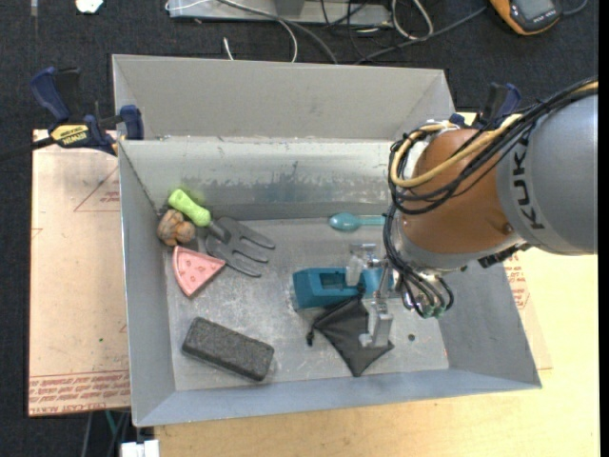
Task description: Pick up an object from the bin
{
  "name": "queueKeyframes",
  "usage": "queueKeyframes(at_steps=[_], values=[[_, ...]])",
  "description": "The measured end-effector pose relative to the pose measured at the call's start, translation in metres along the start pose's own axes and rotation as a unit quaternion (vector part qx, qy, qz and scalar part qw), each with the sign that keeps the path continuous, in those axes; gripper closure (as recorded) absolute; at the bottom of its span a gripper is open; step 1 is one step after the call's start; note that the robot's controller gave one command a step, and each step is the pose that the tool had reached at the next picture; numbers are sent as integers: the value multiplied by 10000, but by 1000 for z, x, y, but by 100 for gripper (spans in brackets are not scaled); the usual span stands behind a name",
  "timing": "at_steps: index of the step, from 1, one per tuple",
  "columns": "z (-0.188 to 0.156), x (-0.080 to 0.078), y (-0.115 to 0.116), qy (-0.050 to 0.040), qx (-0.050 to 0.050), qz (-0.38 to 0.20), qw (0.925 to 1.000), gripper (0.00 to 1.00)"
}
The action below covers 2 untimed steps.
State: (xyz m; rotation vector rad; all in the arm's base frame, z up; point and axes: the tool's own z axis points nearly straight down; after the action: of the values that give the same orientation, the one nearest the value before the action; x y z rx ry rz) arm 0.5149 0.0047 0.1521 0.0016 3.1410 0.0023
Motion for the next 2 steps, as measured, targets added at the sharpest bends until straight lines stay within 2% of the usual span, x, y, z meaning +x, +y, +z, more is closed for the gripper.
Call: queueKeyframes(at_steps=[1, 2], values=[[39, 19, 27, -32, -2, 555, 9985, 0], [54, -9, 27, -192, 39, -2114, 9772, 100]])
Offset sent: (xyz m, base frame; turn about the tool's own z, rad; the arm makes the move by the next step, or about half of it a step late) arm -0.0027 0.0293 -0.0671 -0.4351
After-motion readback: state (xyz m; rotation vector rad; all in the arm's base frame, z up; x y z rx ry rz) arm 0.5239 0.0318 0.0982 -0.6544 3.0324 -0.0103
